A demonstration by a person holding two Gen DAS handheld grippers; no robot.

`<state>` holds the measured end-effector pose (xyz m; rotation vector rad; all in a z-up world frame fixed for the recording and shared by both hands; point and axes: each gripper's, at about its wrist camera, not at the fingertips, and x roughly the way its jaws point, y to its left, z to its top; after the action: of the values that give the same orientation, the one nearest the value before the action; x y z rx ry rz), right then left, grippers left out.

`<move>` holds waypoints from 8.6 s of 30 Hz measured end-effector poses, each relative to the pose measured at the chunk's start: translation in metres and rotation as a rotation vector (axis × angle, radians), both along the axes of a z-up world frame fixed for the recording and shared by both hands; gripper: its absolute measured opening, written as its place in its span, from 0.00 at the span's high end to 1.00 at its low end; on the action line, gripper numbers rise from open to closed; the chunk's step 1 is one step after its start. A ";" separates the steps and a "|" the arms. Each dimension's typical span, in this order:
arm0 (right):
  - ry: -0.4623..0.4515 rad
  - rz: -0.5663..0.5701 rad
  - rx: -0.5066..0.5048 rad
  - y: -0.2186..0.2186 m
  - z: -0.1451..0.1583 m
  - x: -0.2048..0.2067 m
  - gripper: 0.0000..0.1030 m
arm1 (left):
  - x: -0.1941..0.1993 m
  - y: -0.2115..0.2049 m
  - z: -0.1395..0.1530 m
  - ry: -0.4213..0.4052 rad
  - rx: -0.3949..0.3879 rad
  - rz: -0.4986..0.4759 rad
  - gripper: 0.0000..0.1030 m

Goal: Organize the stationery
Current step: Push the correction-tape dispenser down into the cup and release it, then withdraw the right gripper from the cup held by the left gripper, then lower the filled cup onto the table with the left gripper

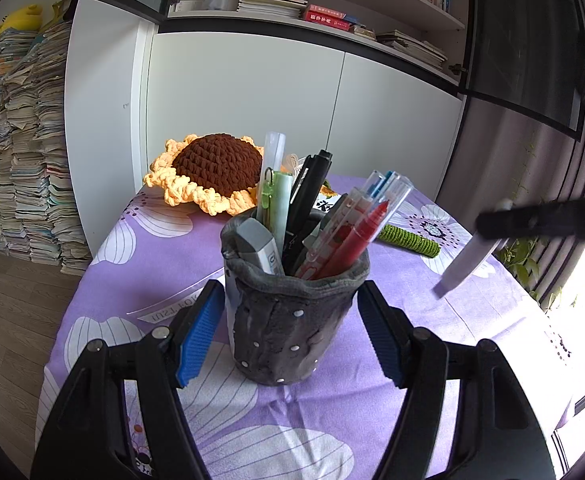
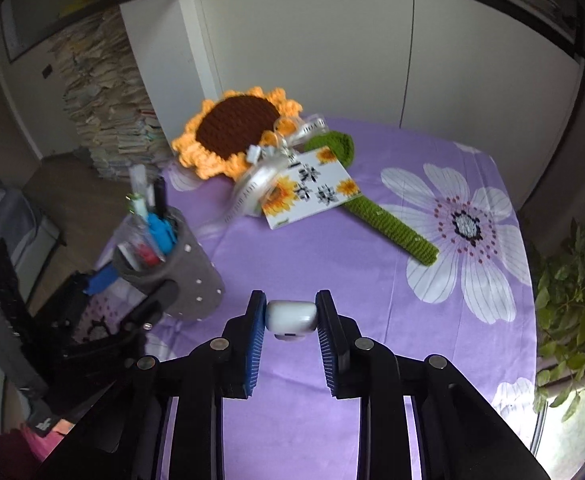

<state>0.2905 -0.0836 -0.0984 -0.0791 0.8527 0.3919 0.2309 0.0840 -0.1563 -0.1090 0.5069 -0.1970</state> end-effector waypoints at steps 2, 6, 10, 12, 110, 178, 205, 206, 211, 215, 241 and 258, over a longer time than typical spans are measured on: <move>-0.052 0.020 0.030 0.005 0.020 -0.014 0.74 | 0.000 0.000 0.000 0.000 0.000 0.000 0.33; -0.129 0.098 0.102 0.015 0.056 -0.034 0.74 | 0.000 0.000 0.000 0.000 0.000 0.000 0.33; -0.155 0.173 0.172 0.032 0.075 -0.035 0.74 | 0.000 0.000 0.000 0.000 -0.001 0.000 0.33; -0.158 0.207 0.182 0.045 0.077 -0.030 0.74 | 0.000 0.000 0.000 0.000 -0.001 0.000 0.33; 0.020 0.256 0.257 0.057 0.027 0.025 0.74 | 0.002 0.002 -0.001 0.009 -0.014 -0.001 0.32; -0.195 -0.017 0.121 -0.061 -0.044 -0.046 0.55 | 0.037 -0.026 0.013 0.024 0.138 0.086 0.29; -0.162 -0.065 0.140 -0.073 -0.047 -0.041 0.55 | 0.026 -0.046 0.017 0.003 0.169 0.010 0.30; -0.161 -0.068 0.142 -0.074 -0.048 -0.041 0.55 | 0.026 -0.048 0.017 0.007 0.166 0.002 0.30; -0.157 -0.079 0.155 -0.081 -0.049 -0.041 0.55 | 0.025 -0.060 0.020 0.000 0.182 -0.019 0.30; -0.157 -0.088 0.165 -0.088 -0.050 -0.041 0.55 | 0.026 -0.072 0.026 -0.014 0.192 -0.037 0.30; -0.128 -0.184 0.238 -0.141 -0.063 -0.027 0.55 | 0.046 -0.136 0.027 0.008 0.211 -0.125 0.30; -0.118 -0.181 0.229 -0.136 -0.065 -0.025 0.55 | 0.048 -0.133 0.017 0.026 0.199 -0.142 0.28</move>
<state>0.2659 -0.2194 -0.1629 0.1841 0.6874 0.3088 0.2792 -0.0490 -0.1392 0.1192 0.5578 -0.2828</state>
